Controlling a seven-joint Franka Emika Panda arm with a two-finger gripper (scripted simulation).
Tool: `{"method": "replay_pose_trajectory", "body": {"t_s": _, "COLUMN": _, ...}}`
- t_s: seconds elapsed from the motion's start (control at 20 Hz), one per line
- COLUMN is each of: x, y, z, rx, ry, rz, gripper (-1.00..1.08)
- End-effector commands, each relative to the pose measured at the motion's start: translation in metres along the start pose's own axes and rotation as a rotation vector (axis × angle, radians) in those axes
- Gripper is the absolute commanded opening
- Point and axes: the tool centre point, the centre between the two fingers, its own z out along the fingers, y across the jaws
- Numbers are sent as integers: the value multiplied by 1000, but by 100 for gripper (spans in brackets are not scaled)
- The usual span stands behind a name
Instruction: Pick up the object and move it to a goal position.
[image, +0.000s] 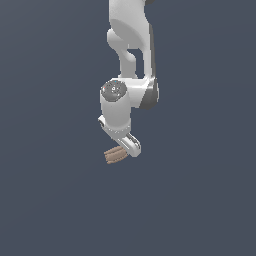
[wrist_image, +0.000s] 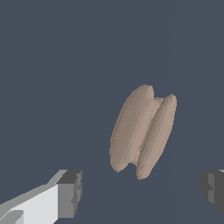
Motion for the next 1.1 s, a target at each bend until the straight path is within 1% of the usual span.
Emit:
{"method": "replay_pose_trajectory", "body": {"t_s": 0.0, "x": 5, "y": 3, "z": 5, "rx": -2, "ry": 4, "rz": 79, "gripper": 100}}
{"method": "replay_pose_trajectory", "body": {"t_s": 0.25, "x": 12, "y": 9, "z": 14, "rx": -4, "ry": 12, "rz": 210, "gripper": 100}}
{"method": "replay_pose_trajectory", "body": {"t_s": 0.55, "x": 19, "y": 14, "z": 21, "rx": -6, "ry": 20, "rz": 314, "gripper": 100}}
{"method": "replay_pose_trajectory", "body": {"t_s": 0.8, "x": 21, "y": 16, "z": 24, "rx": -7, "ry": 23, "rz": 358, "gripper": 100}}
{"method": "replay_pose_trajectory", "body": {"t_s": 1.05, "x": 21, "y": 17, "z": 25, "rx": -7, "ry": 23, "rz": 360, "gripper": 100}}
